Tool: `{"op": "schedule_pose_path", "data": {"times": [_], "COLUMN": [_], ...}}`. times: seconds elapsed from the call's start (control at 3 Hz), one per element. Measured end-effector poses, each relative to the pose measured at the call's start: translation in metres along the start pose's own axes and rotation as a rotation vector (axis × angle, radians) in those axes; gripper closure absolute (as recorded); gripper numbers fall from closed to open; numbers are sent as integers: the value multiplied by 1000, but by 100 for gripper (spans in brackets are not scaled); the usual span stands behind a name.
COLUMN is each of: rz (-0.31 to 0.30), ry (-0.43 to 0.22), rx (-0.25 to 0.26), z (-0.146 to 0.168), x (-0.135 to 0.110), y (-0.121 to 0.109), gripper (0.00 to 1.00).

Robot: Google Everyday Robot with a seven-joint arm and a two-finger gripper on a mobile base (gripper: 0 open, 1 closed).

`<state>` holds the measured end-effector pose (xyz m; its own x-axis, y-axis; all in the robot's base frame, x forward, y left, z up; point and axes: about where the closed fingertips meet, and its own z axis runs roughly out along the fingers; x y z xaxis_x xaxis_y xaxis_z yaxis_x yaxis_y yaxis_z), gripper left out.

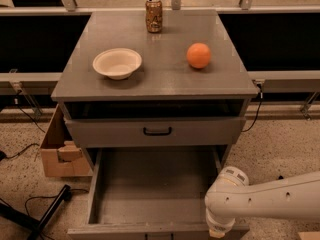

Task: Open middle drawer

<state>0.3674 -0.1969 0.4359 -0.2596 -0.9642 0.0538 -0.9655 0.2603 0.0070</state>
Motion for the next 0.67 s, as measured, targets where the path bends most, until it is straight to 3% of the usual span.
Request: {"op": "schedule_pose_path", "data": {"times": [0.67], "rz": [0], "ry": [1], "rx": [-3], "z": [1], "x": [1], "y": [1], "gripper": [5]}}
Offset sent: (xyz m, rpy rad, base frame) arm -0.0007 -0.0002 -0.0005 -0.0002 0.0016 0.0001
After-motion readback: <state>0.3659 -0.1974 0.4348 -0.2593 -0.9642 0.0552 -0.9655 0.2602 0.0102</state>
